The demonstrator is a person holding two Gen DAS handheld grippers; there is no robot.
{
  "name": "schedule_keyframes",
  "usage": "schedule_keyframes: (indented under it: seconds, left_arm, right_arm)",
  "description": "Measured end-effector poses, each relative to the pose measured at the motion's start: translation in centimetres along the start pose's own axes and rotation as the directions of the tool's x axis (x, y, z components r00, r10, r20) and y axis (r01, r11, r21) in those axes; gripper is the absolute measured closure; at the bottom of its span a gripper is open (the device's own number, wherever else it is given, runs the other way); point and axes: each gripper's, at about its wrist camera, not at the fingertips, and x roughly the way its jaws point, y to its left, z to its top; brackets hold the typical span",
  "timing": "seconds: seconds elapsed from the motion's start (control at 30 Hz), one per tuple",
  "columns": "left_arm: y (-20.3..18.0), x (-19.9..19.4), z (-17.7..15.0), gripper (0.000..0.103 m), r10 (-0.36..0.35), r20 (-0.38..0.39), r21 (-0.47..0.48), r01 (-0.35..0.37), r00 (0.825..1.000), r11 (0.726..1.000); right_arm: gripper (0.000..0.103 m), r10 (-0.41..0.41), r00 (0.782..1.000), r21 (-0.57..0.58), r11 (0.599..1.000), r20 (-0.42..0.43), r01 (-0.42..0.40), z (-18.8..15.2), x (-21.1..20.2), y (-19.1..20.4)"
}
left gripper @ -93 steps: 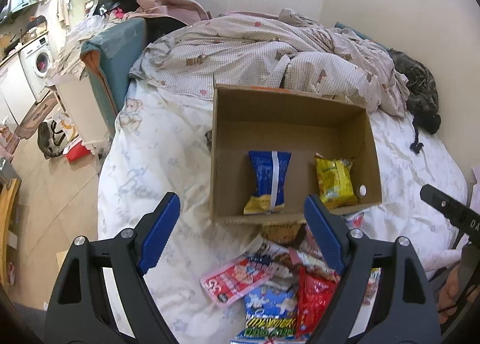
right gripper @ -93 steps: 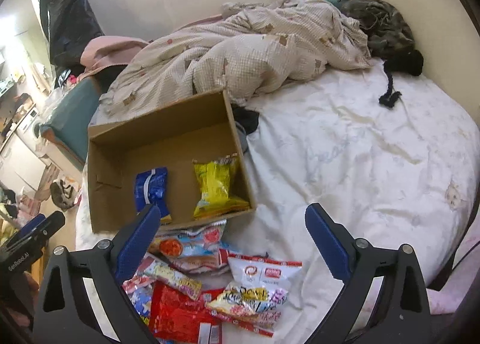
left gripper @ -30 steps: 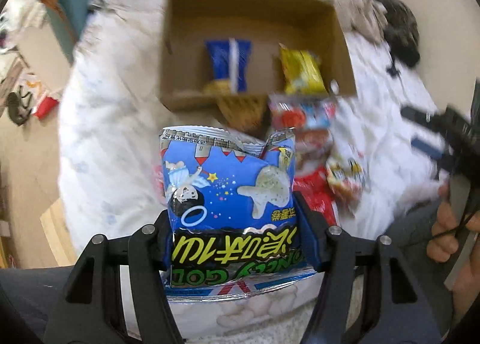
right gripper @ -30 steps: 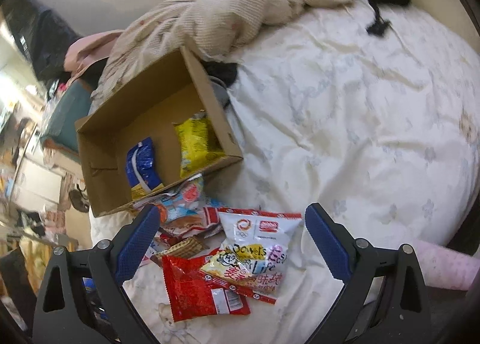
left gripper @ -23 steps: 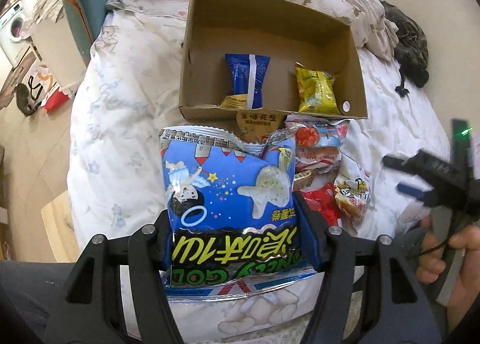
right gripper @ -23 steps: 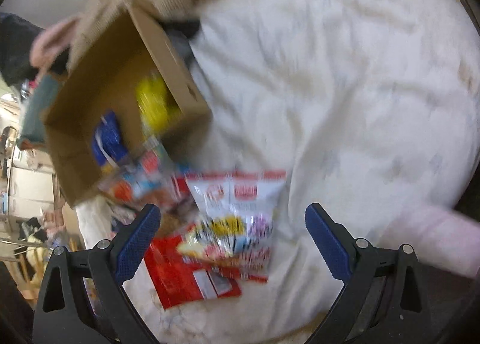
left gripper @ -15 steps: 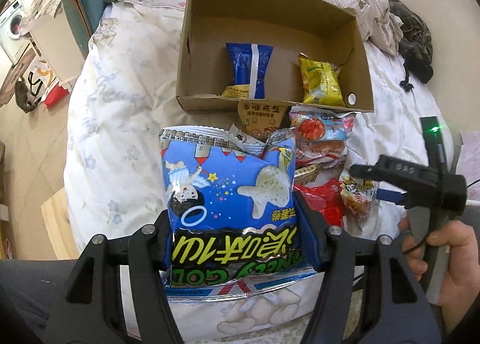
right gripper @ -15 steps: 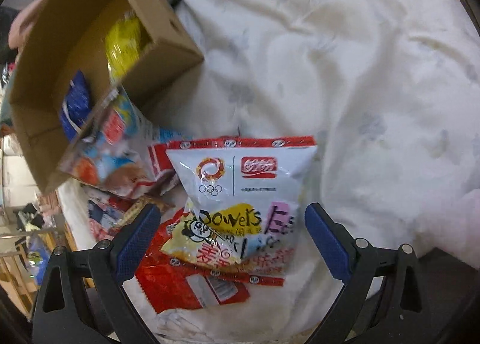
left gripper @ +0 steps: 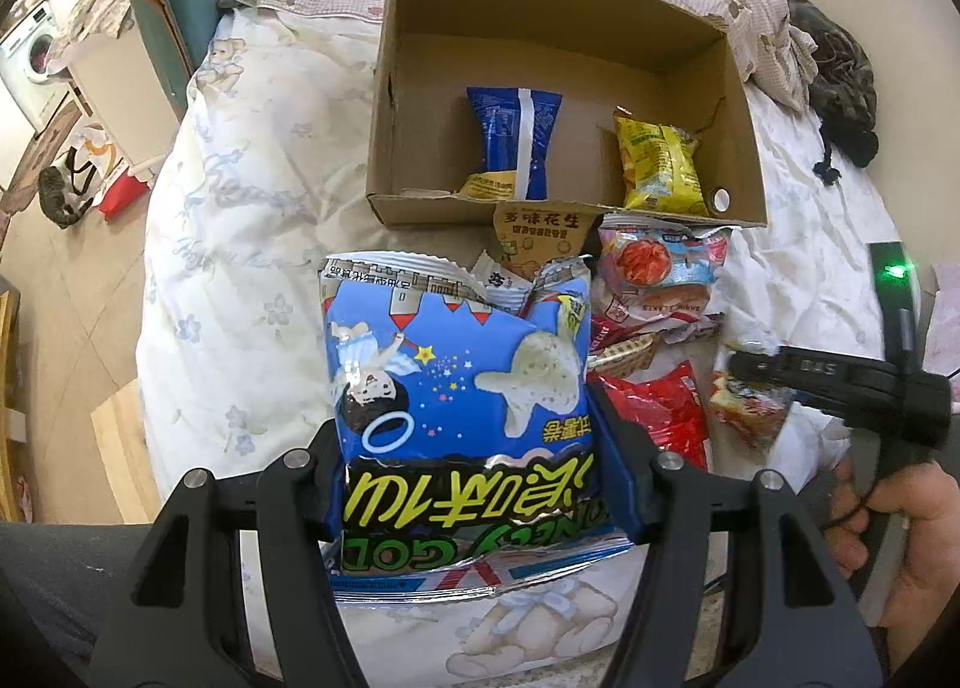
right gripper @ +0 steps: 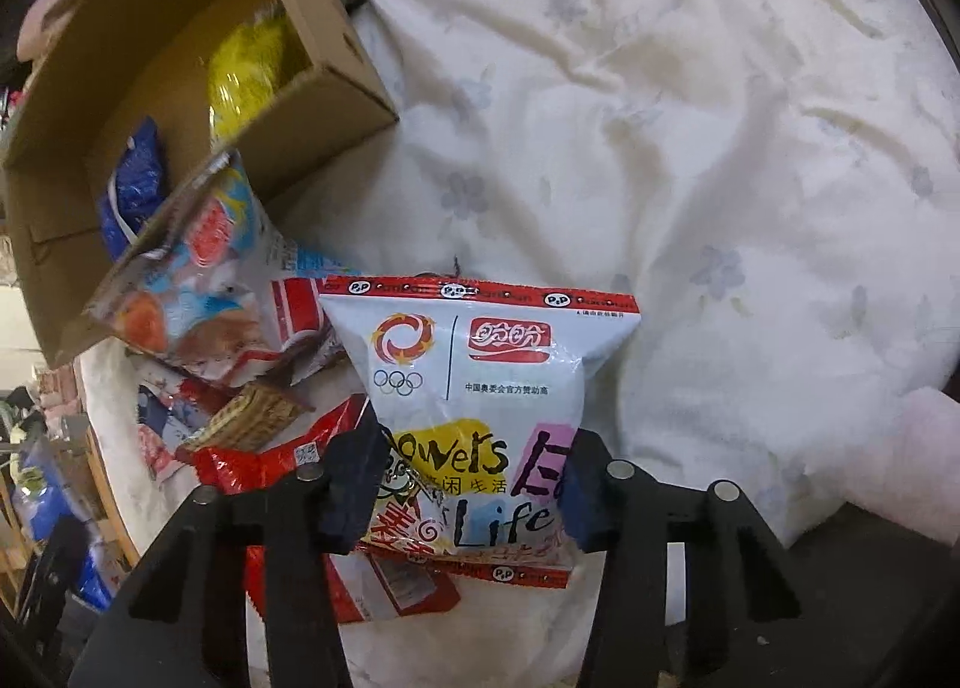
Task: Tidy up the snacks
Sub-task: 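Grasp the blue 'Lucky Gold' bag with left tool while right tool grasps white Dowels bag, then lower both held bags into the box and open both tools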
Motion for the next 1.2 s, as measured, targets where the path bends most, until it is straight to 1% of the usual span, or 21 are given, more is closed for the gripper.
schedule_keyframes:
  seconds: [0.1, 0.13, 0.2, 0.23, 0.3, 0.33, 0.37, 0.43, 0.53, 0.63, 0.73, 0.77, 0.8, 0.83, 0.87, 0.93, 1.03, 1.2]
  left_arm:
    - [0.4, -0.1, 0.0, 0.042, 0.032, 0.014, 0.0, -0.032, 0.999, 0.999]
    - [0.6, -0.1, 0.0, 0.042, 0.054, 0.023, -0.002, -0.054, 0.998, 0.999]
    - [1.3, -0.2, 0.1, 0.042, 0.062, 0.031, -0.021, -0.062, 0.998, 0.998]
    - [1.7, -0.4, 0.1, 0.042, 0.066, 0.041, -0.04, -0.064, 0.997, 0.997]
    - [2.2, -0.9, 0.3, 0.042, 0.076, 0.07, -0.065, -0.071, 0.995, 0.995]
    - [2.4, -1.4, 0.4, 0.042, 0.082, 0.095, -0.078, -0.075, 0.992, 0.994]
    - [2.6, -1.8, 0.5, 0.042, 0.086, 0.115, -0.086, -0.076, 0.99, 0.993]
    - [2.8, -2.7, 0.7, 0.042, 0.092, 0.165, -0.098, -0.077, 0.982, 0.992]
    - [2.9, -3.8, 0.9, 0.042, 0.11, 0.223, -0.101, -0.09, 0.969, 0.991]
    - [3.1, -4.4, 1.4, 0.042, 0.127, 0.245, -0.106, -0.104, 0.961, 0.989]
    - [3.3, -4.7, 2.1, 0.042, 0.12, 0.242, -0.111, -0.095, 0.963, 0.989]
    - [3.2, -4.8, 2.3, 0.042, 0.117, 0.24, -0.109, -0.093, 0.964, 0.99]
    - [3.1, -4.8, 2.7, 0.042, 0.114, 0.237, -0.105, -0.091, 0.965, 0.99]
    - [2.9, -4.9, 3.3, 0.042, 0.109, 0.231, -0.096, -0.089, 0.967, 0.991]
    - [2.8, -5.1, 3.6, 0.042, 0.104, 0.232, -0.09, -0.085, 0.967, 0.992]
    - [2.4, -5.5, 4.9, 0.042, 0.095, 0.244, -0.068, -0.08, 0.965, 0.994]
    - [1.8, -5.8, 6.7, 0.042, 0.096, 0.27, -0.027, -0.092, 0.958, 0.995]
    - [0.8, -5.1, 10.6, 0.042, 0.103, 0.293, 0.022, -0.114, 0.951, 0.993]
  right_arm:
    - [0.054, 0.02, 0.999, 0.009, 1.0, 0.031, -0.02, -0.3, -1.5, -0.6]
    - [0.054, 0.023, 0.998, 0.011, 1.0, 0.056, -0.024, -0.4, -2.4, -0.8]
    - [0.054, 0.042, 0.992, 0.012, 0.999, 0.121, -0.043, -0.7, -4.1, -1.2]
    - [0.054, 0.061, 0.985, 0.015, 0.998, 0.163, -0.064, -1.0, -5.2, -1.3]
    - [0.054, 0.104, 0.964, 0.021, 0.993, 0.245, -0.112, -1.0, -7.1, -1.6]
    - [0.054, 0.132, 0.946, 0.019, 0.989, 0.295, -0.144, -1.0, -8.3, -1.6]
    - [0.054, 0.147, 0.937, 0.012, 0.987, 0.317, -0.159, -0.9, -8.9, -1.5]
    - [0.054, 0.196, 0.909, -0.021, 0.979, 0.368, -0.203, -0.8, -10.4, -1.2]
    - [0.054, 0.241, 0.882, -0.066, 0.97, 0.406, -0.235, -0.7, -11.2, 0.2]
    - [0.054, 0.276, 0.865, -0.109, 0.961, 0.419, -0.254, -1.1, -11.8, 1.8]
    - [0.054, 0.308, 0.851, -0.174, 0.951, 0.426, -0.257, -1.3, -12.5, 3.3]
    - [0.054, 0.323, 0.845, -0.194, 0.945, 0.426, -0.263, -0.6, -12.7, 3.7]
    - [0.054, 0.348, 0.837, -0.216, 0.936, 0.423, -0.279, -0.5, -12.8, 4.2]
    - [0.054, 0.389, 0.827, -0.25, 0.918, 0.407, -0.309, -0.2, -13.0, 4.9]
    - [0.054, 0.412, 0.822, -0.282, 0.905, 0.393, -0.319, 0.2, -13.3, 5.5]
    - [0.054, 0.433, 0.814, -0.343, 0.887, 0.388, -0.309, 0.9, -13.5, 7.0]
    - [0.054, 0.437, 0.813, -0.401, 0.873, 0.385, -0.279, 2.1, -13.6, 9.0]
    - [0.054, 0.438, 0.813, -0.437, 0.861, 0.382, -0.259, 4.4, -13.2, 11.0]
